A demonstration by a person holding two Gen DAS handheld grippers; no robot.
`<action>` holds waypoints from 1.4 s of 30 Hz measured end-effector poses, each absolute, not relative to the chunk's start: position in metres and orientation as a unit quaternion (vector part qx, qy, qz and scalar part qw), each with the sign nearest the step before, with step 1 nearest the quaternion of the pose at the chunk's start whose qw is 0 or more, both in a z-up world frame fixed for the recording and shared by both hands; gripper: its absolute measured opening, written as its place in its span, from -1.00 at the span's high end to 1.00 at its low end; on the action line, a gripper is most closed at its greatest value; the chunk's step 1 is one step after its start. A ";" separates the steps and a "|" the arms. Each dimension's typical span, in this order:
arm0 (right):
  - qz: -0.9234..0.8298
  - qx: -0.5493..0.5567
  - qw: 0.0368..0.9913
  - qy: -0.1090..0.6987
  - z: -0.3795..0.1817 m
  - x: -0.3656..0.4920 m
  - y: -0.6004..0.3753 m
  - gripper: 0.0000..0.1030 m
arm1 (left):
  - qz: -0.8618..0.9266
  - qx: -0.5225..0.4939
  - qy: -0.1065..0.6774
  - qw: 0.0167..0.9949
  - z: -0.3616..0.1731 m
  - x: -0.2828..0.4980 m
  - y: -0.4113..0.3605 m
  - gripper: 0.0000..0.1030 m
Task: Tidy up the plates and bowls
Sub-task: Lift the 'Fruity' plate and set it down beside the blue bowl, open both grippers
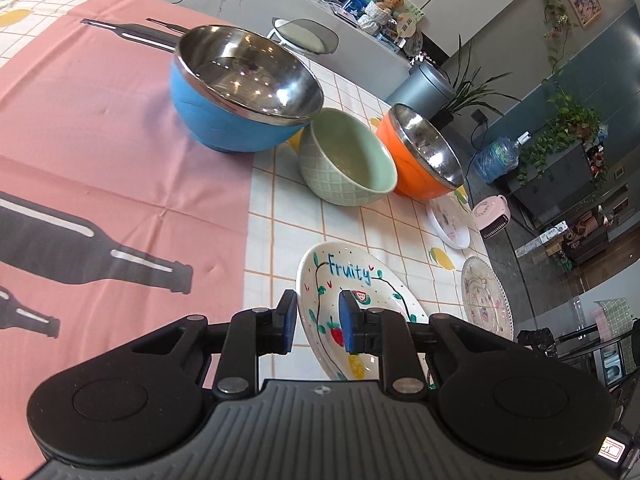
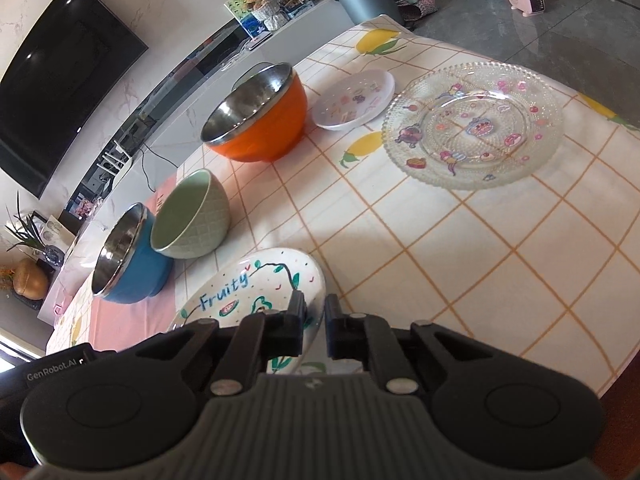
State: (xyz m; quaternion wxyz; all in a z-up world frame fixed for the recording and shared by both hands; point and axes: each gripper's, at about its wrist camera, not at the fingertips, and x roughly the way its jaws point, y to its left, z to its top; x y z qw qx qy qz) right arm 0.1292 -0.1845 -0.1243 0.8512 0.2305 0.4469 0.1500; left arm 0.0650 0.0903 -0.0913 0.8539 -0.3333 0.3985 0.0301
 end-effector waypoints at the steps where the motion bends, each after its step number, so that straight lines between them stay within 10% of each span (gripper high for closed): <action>1: 0.155 0.229 0.851 0.447 -0.123 0.127 -0.180 0.84 | 0.034 -0.336 0.396 0.854 -0.090 0.060 0.094 0.52; 42: 0.241 0.147 0.821 0.497 -0.135 0.084 -0.062 0.84 | 0.128 -0.364 0.391 0.836 -0.123 -0.014 0.169 0.52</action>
